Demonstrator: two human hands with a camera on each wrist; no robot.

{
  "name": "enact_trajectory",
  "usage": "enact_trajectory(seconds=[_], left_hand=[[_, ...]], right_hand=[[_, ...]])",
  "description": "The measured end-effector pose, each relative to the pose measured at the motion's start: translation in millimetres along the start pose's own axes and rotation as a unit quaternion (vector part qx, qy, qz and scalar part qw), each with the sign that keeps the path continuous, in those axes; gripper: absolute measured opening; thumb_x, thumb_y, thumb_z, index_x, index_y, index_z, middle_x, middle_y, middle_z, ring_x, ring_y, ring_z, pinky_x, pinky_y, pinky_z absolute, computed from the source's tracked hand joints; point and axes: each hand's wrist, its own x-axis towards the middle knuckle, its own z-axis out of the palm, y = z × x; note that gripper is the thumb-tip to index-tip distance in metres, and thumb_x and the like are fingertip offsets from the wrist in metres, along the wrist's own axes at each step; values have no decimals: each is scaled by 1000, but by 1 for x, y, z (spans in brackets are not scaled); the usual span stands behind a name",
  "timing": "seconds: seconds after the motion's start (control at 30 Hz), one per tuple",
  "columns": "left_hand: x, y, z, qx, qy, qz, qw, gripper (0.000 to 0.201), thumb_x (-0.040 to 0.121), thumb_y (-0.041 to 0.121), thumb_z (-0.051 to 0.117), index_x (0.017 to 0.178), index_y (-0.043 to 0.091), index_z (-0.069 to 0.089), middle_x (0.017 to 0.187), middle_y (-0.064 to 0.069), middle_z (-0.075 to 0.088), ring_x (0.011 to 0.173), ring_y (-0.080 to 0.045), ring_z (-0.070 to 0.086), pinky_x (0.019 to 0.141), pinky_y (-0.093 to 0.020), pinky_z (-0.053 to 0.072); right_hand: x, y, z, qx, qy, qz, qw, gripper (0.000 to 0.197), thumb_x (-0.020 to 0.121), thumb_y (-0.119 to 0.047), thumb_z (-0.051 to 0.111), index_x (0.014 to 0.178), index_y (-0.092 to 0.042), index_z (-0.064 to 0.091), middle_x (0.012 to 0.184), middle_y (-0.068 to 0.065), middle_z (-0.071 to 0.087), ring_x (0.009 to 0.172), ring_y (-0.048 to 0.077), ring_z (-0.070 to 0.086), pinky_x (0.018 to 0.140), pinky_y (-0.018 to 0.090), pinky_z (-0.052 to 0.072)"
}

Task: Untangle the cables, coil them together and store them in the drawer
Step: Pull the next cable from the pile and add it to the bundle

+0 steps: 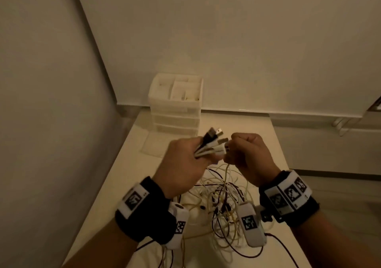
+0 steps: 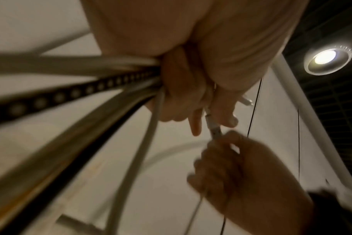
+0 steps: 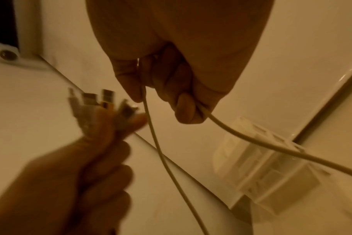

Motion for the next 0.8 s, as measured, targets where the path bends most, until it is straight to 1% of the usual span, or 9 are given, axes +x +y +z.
enact_trajectory(seconds=[0.07,0.13,0.27,0.37,0.4,0.53,0.63,0.73,0.8], left_hand=[[-3,-5,13,0,29,-2,1000,16,84,35,70,90,22,74,80,9,74,75,-2,68,67,-27,55],[-2,-5,17,-1,84,0,996,7,85,22,70,89,25,74,80,13,74,75,1,67,69,-27,55],[7,5,2,0,159,30,987,26,85,19,72,88,44,66,78,34,62,74,14,62,65,-5,45],[11,18,-9,-2,216,36,976,3,84,21,71,86,22,72,67,28,60,62,12,59,56,-4,40],[11,22,-13,-13,246,32,969,9,84,23,70,81,15,70,55,26,57,53,11,54,50,-3,36],[16,31,-46,-66,330,63,940,19,87,36,65,75,21,65,49,23,55,46,5,45,48,-15,36],[15,31,-60,-49,329,72,940,14,87,40,63,76,32,64,53,23,57,50,3,48,51,-17,40],[7,18,-61,-39,318,42,946,22,85,47,61,69,33,60,49,19,53,46,1,43,49,-19,37],[-4,5,-62,-66,304,1,950,38,84,54,65,56,31,53,43,10,42,41,-15,36,45,-29,34]], right_hand=[[0,-11,2,-7,-18,-11,1000,36,70,-3,56,45,-13,31,49,4,22,47,15,22,46,24,26],[-1,-15,0,-13,-45,-18,999,34,72,-14,62,48,-14,38,49,2,28,45,15,28,48,26,31],[-14,7,-13,-50,-99,-2,994,20,86,-20,57,74,-3,56,65,7,50,59,17,47,61,30,42],[-27,51,-19,-174,-106,11,979,25,93,-30,54,80,-10,62,72,8,57,67,19,55,68,32,49],[-31,69,-22,-216,-96,19,971,27,95,-31,51,77,-14,63,71,6,59,67,18,57,70,35,50],[-42,120,-42,-292,-27,37,955,38,99,-33,48,65,-19,55,61,-3,55,60,11,53,65,35,45],[-39,115,-52,-171,55,79,981,35,89,-34,58,62,-13,49,56,-3,42,56,14,40,62,34,38],[-28,84,-55,8,98,95,991,35,76,-20,69,56,-12,42,58,2,30,55,18,28,60,36,32],[-23,61,-55,88,76,84,990,33,77,-28,61,58,-9,41,60,4,28,54,18,25,58,34,31]])
